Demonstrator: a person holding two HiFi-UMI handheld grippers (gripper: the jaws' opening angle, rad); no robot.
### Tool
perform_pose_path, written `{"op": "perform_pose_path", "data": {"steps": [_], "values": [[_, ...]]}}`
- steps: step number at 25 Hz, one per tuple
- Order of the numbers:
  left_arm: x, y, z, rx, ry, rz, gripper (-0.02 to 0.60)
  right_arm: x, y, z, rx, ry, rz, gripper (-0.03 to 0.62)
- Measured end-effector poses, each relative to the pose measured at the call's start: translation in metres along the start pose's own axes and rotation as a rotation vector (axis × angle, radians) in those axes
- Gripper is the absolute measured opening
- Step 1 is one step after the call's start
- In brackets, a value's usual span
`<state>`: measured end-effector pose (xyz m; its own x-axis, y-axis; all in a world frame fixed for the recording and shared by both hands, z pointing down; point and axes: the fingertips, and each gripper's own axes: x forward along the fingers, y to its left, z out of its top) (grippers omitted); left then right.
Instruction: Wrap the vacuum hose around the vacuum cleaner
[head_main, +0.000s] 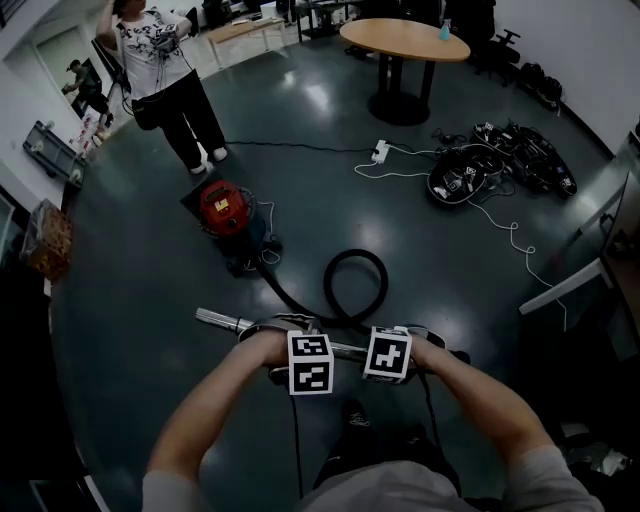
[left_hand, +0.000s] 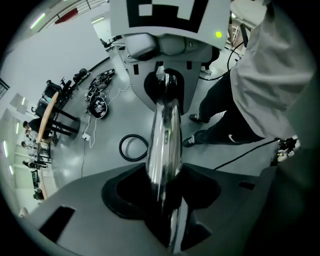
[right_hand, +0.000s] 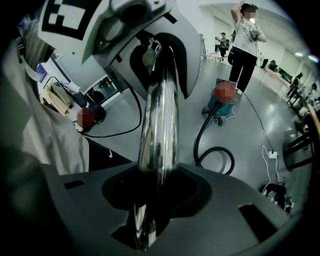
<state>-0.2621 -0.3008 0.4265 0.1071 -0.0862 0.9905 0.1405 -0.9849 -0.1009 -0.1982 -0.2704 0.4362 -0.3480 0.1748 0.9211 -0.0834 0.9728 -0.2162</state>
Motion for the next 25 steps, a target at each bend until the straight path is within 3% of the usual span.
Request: {"op": "perform_pose_path", "data": {"steps": [1, 3, 15, 18, 22, 25], "values": [[0.001, 0.001, -0.002, 0.013, 0.005, 0.017, 0.175, -0.002, 0.0, 0.0, 0.005, 0.001, 0.003, 0.13], [0.003, 0.0, -0.003, 0.023, -0.003, 0.031, 0.155, -0.004, -0.001, 0.0, 0.001, 0.003, -0.003, 0.13], [0.017, -0.017, -0.003, -0.136, -0.105, 0.005, 0.138, -0.002, -0.009, 0.005, -0.056, -0.03, -0.049, 0.13], [0.022, -0.019, -0.006, -0.185, -0.115, -0.004, 0.138, -0.004, -0.016, 0.01, -0.065, -0.055, -0.114, 0.148], [0.03, -0.016, -0.009, -0.29, -0.138, -0.019, 0.138, -0.013, -0.04, 0.005, -0.049, -0.077, -0.214, 0.253], [0.032, -0.006, -0.005, -0.335, -0.154, -0.008, 0.138, -0.027, -0.054, 0.002, -0.07, -0.096, -0.282, 0.268]]}}
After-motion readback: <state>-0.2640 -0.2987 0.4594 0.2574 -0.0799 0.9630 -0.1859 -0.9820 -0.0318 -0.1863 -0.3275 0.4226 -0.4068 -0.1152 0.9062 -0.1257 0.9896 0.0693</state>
